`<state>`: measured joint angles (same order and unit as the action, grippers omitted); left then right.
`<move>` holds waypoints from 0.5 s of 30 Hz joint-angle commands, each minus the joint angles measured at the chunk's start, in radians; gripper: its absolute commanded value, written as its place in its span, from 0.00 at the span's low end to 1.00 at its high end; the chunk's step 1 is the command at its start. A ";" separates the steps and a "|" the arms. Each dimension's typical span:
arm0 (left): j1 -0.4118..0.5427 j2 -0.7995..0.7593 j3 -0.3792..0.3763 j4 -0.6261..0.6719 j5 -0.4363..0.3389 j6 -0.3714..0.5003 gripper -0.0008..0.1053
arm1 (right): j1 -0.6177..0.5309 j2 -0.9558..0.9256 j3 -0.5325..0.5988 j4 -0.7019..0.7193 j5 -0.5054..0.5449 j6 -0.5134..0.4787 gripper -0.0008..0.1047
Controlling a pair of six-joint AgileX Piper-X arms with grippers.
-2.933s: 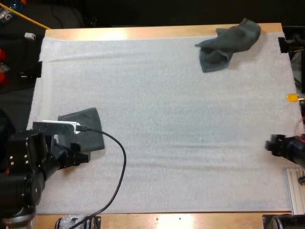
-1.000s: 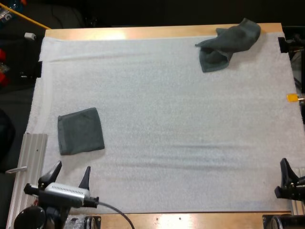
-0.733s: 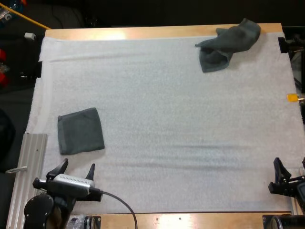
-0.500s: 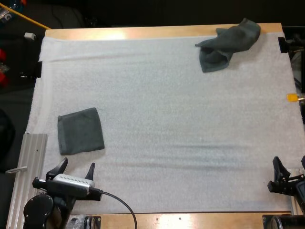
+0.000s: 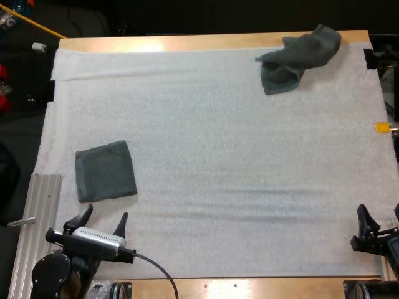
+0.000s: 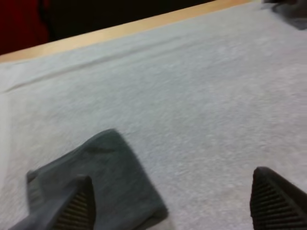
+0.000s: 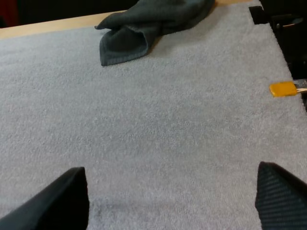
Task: Pick towel from pile, fold and stack
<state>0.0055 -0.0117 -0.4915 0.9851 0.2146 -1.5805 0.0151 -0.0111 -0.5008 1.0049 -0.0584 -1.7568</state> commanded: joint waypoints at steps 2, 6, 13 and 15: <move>-0.039 -0.140 -0.002 -0.012 -0.001 -0.009 0.62 | 0.010 -0.041 -0.004 -0.014 -0.005 0.000 0.66; -0.102 -0.140 -0.002 -0.012 -0.001 -0.009 0.62 | 0.026 -0.041 -0.004 -0.014 -0.005 0.000 0.66; -0.113 -0.140 -0.002 -0.012 -0.001 -0.009 0.62 | 0.026 -0.041 -0.004 -0.014 -0.005 0.002 0.66; -0.113 -0.140 -0.002 -0.012 -0.001 -0.009 0.62 | 0.026 -0.041 -0.004 -0.014 -0.005 0.002 0.66</move>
<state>-0.1043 -0.0117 -0.4915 0.9853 0.2146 -1.5805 0.0414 -0.0111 -0.5008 1.0049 -0.0584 -1.7544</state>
